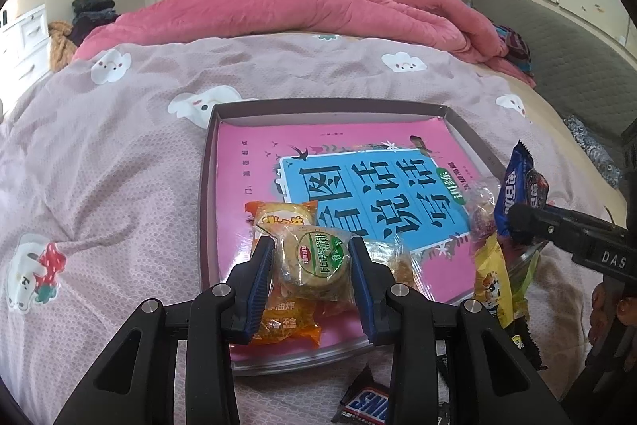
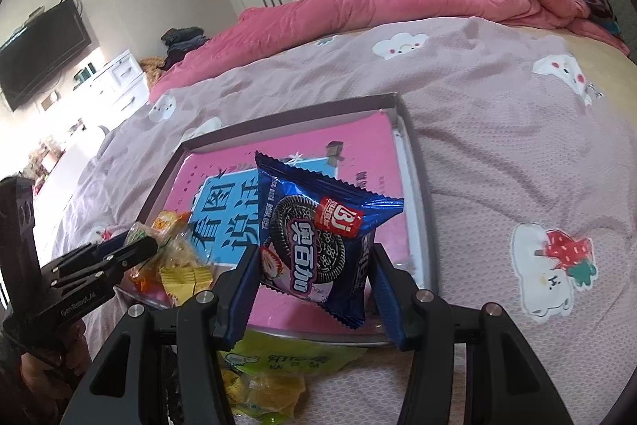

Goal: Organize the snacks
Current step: 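Carry the cake bag with the left tool while the right tool carries the biscuit bag over the tray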

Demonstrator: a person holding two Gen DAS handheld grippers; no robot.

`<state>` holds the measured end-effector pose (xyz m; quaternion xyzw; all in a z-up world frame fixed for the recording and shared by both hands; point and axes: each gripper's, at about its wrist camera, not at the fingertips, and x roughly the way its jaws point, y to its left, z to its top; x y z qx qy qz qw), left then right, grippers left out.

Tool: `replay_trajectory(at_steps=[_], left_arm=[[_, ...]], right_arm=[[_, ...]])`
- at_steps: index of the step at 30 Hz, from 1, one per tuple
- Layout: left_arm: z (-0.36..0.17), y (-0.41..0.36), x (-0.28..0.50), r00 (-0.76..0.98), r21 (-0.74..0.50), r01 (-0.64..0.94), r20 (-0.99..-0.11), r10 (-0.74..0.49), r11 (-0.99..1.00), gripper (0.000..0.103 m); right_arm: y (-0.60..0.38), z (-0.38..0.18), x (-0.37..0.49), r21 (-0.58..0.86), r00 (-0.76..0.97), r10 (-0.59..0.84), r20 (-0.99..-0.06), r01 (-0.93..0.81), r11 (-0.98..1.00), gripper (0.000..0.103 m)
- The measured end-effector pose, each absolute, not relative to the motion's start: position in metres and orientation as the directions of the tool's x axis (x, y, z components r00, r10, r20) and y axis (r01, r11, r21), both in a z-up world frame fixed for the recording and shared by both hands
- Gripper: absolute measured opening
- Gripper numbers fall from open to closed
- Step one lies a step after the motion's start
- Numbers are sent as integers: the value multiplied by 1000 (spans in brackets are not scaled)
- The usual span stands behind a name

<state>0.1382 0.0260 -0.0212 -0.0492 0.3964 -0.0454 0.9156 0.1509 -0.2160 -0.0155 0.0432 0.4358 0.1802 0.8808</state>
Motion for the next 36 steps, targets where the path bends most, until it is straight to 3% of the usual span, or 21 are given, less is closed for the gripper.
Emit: replay_trajectory(at_steps=[36], left_arm=[[-23, 27, 141, 679, -139, 52, -721, -137, 989, 40]], right_arm=[[-195, -33, 143, 215, 474, 344, -811, -306, 928, 55]])
